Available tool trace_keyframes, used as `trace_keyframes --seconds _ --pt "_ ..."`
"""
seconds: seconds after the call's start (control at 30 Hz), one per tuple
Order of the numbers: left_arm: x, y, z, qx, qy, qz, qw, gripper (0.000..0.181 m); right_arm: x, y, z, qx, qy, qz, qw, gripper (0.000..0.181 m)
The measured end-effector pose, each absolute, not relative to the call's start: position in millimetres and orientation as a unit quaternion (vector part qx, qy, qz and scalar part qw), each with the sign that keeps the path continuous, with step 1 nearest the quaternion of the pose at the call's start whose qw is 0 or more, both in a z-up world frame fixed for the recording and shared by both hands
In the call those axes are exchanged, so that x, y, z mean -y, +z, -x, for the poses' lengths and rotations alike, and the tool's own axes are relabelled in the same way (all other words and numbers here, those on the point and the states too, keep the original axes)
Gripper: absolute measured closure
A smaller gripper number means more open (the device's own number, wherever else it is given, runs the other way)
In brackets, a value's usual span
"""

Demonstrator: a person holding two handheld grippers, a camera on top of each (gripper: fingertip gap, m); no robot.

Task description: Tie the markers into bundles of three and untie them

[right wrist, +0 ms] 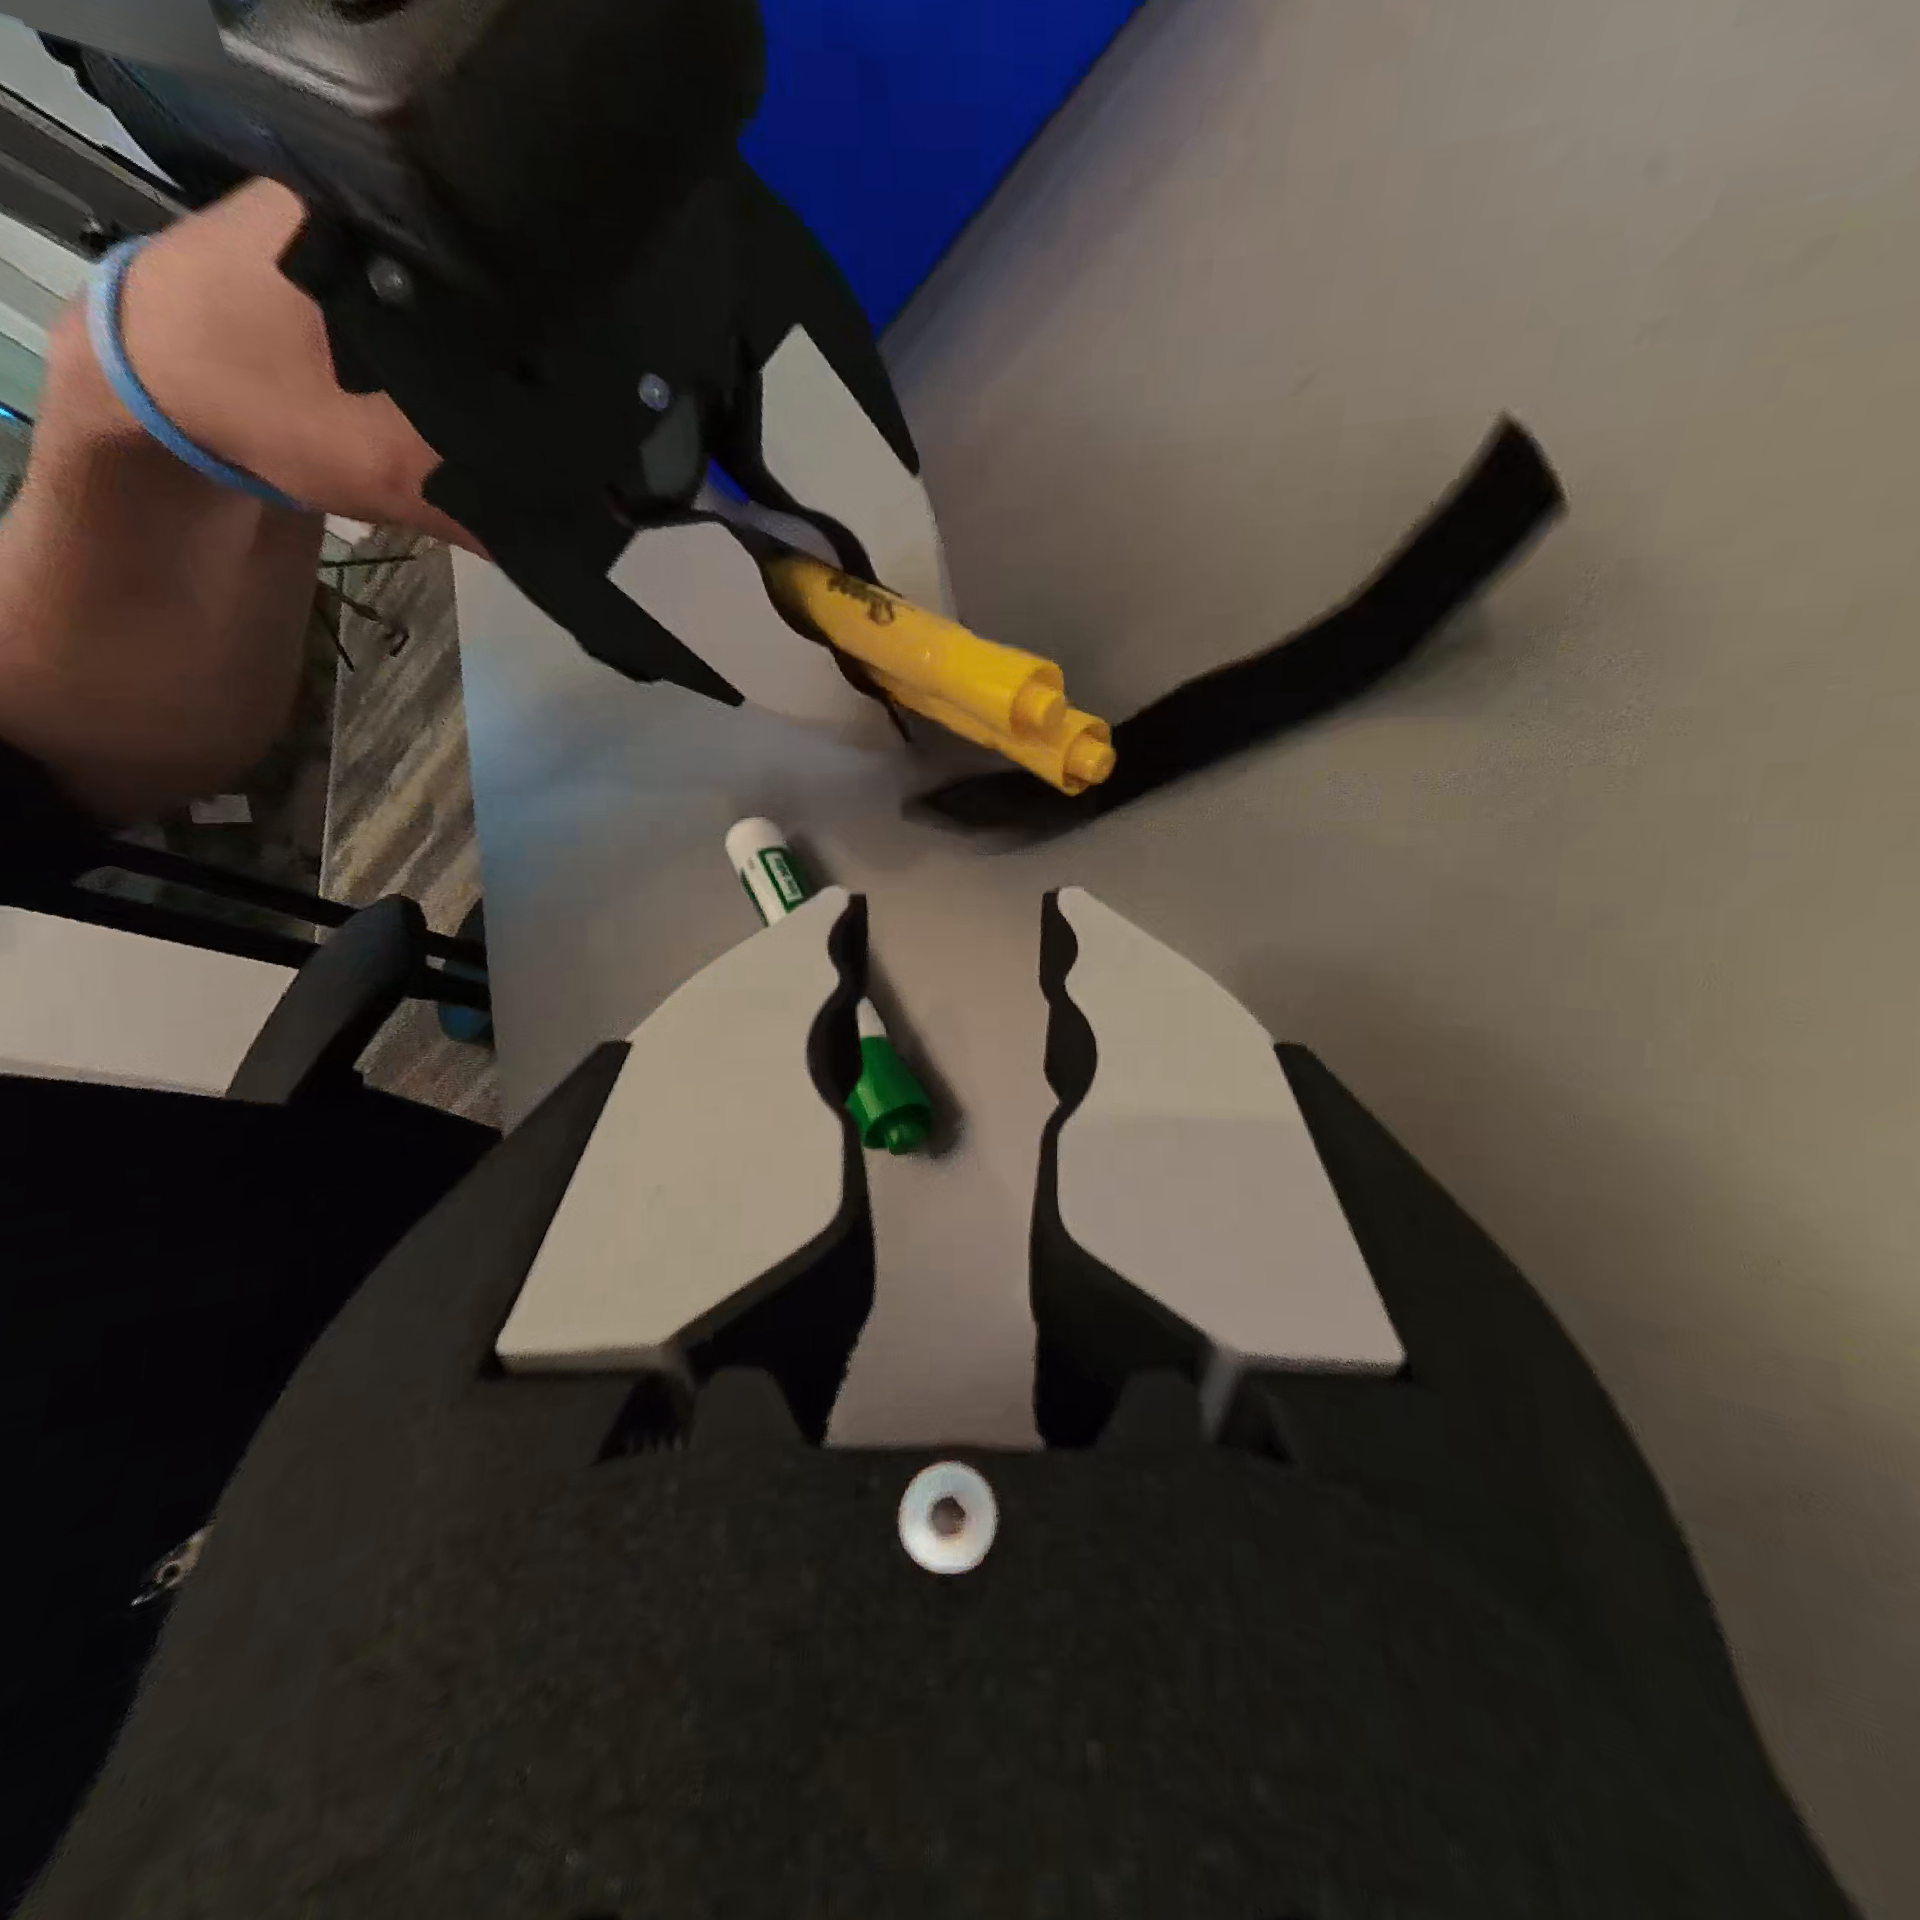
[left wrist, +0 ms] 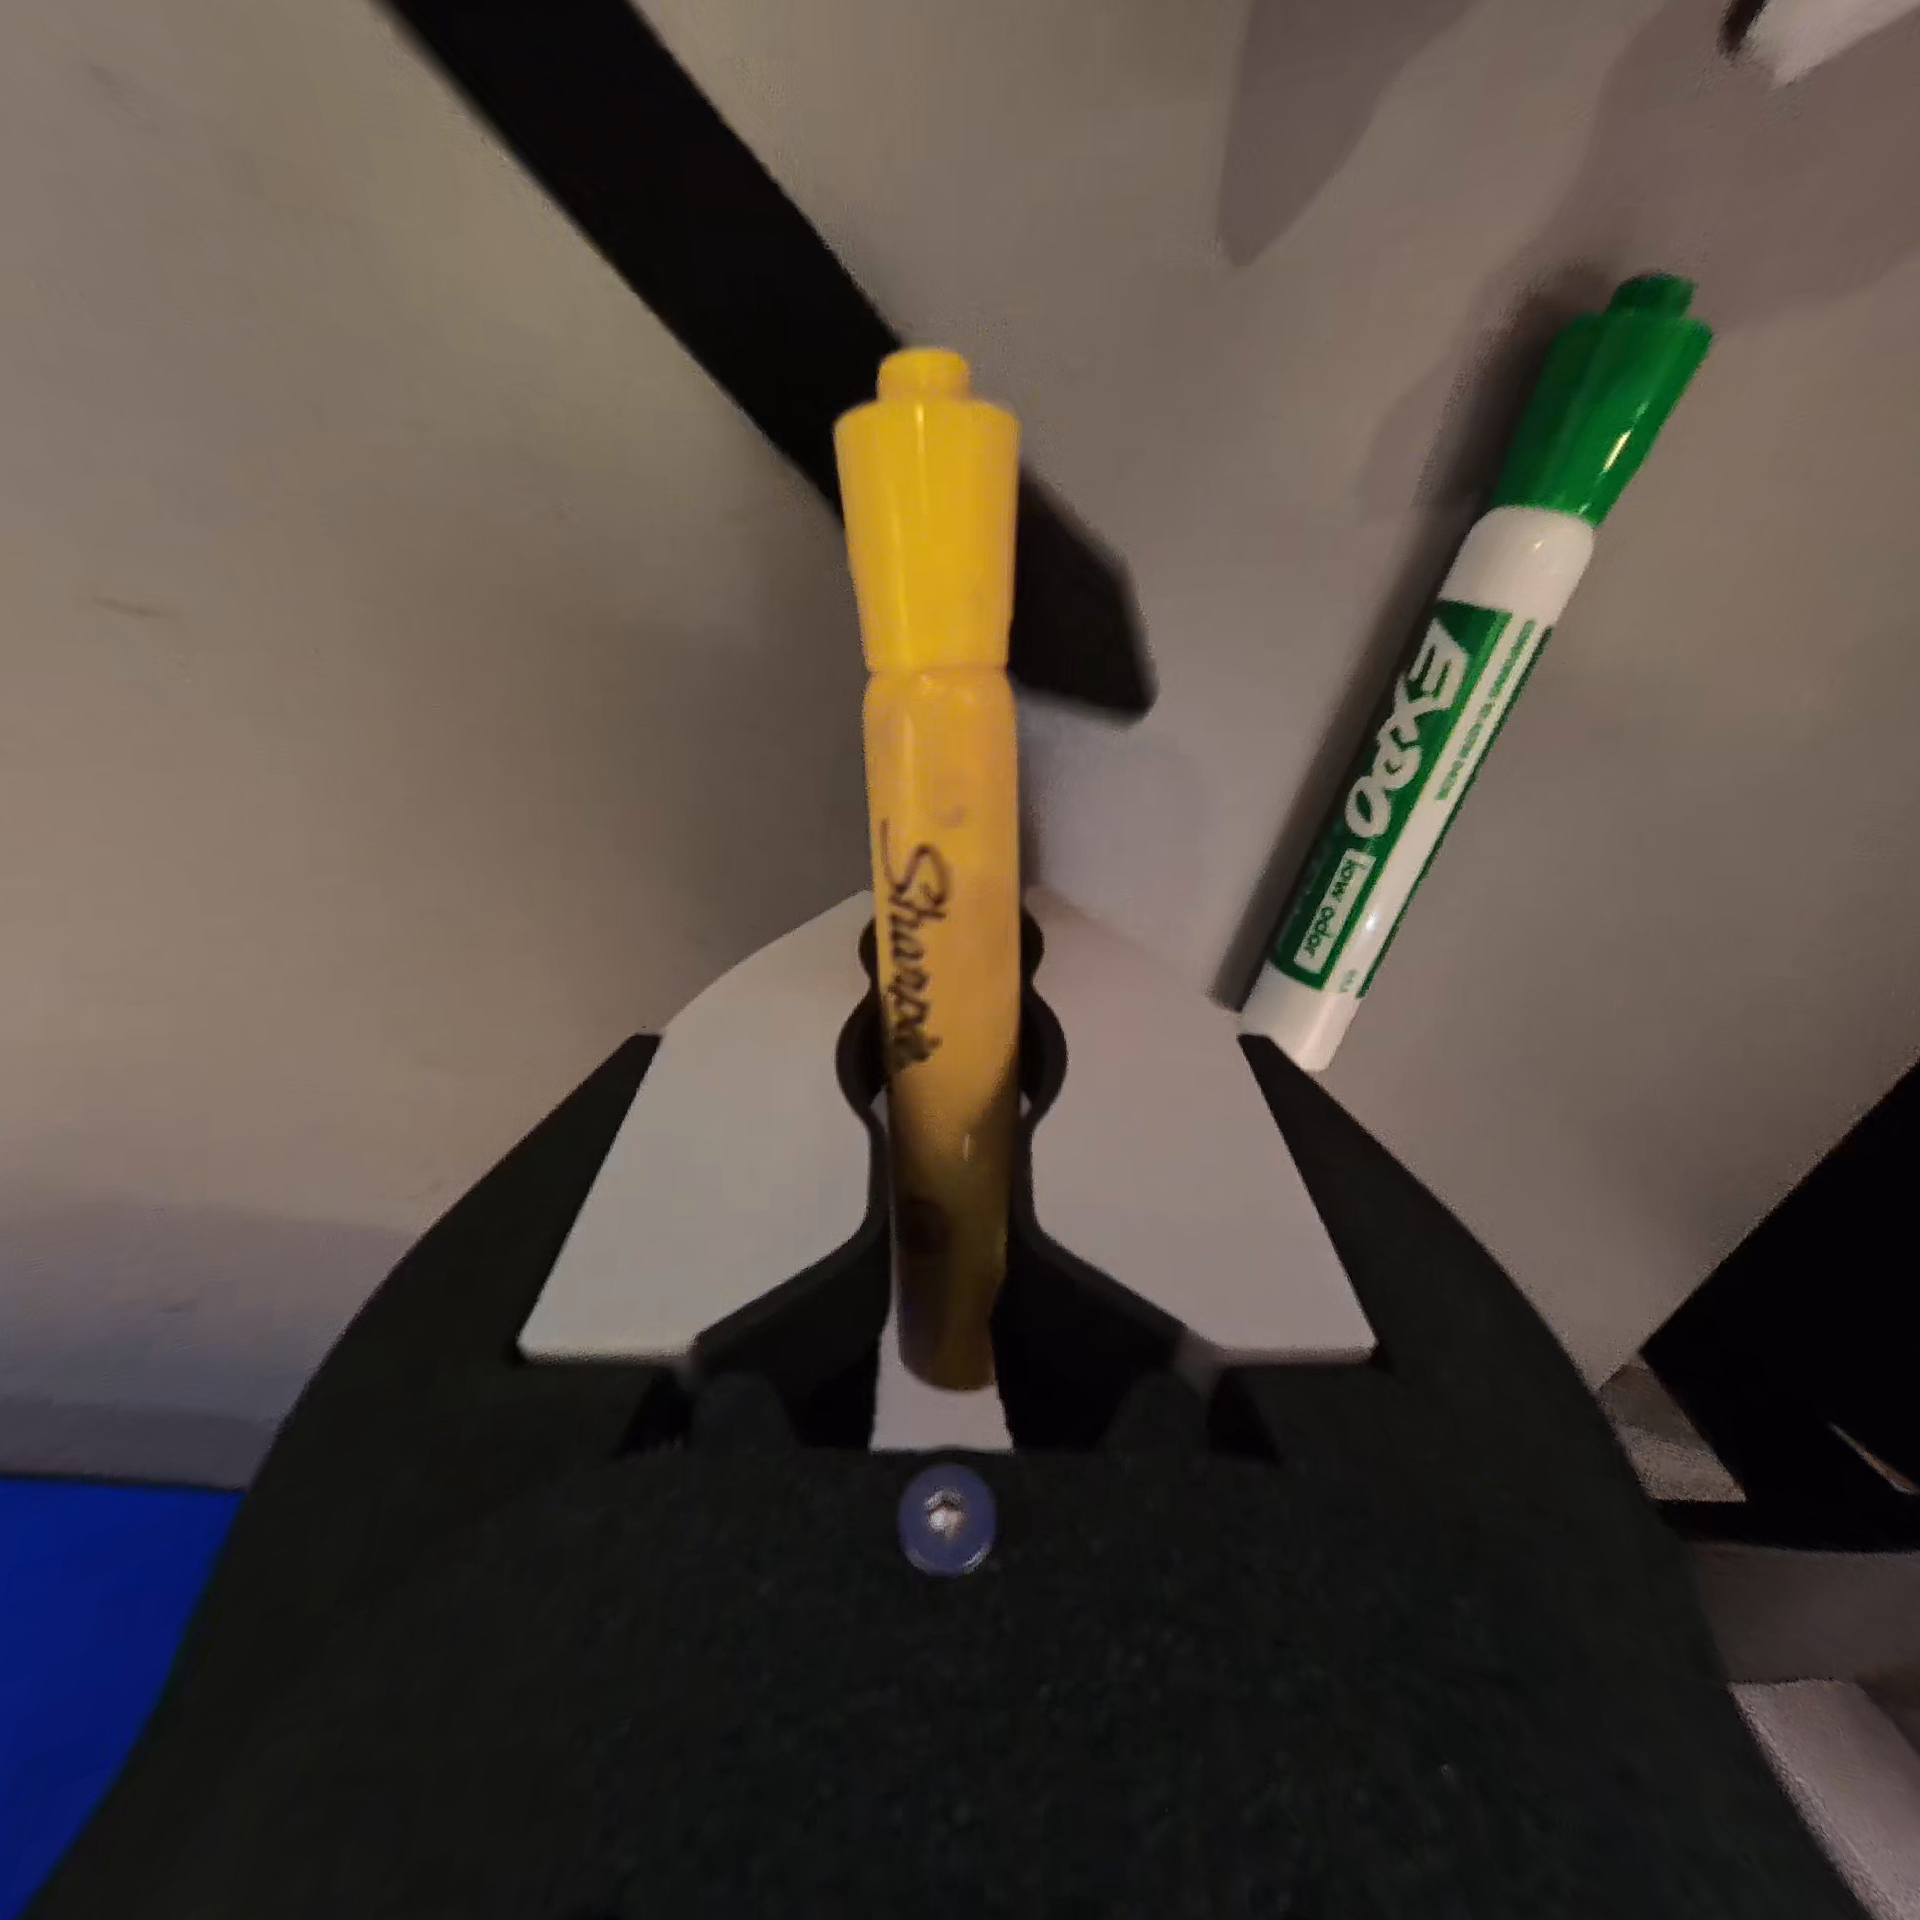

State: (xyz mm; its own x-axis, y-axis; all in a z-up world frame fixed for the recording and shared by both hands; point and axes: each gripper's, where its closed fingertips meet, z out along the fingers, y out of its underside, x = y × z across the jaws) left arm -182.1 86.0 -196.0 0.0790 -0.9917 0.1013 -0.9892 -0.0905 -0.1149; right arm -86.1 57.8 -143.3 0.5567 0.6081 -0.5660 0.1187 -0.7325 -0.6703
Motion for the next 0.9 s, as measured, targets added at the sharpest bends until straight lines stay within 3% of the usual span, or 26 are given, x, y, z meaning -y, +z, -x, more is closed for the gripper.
trace_keyframes --seconds 0.37,0.47,0.77,0.9 --pt "-89.1 -195.9 188.3 -0.693 -0.001 0.72 0.038 0.14 -67.4 -170.2 93.6 0.322 0.262 0.856 0.306 0.151" --pt "-89.4 -194.0 182.3 -0.68 -0.008 0.732 0.044 0.13 -70.4 -172.4 100.5 0.329 0.279 0.853 0.294 0.147" --pt "-86.4 -198.7 171.8 -0.677 -0.02 0.736 0.023 0.126 -82.0 -169.6 102.2 0.338 0.313 0.833 0.307 0.147" --pt "-83.7 -198.3 169.3 -0.682 -0.02 0.731 0.02 0.138 -89.6 -169.1 109.4 0.38 0.304 0.809 0.329 0.147"
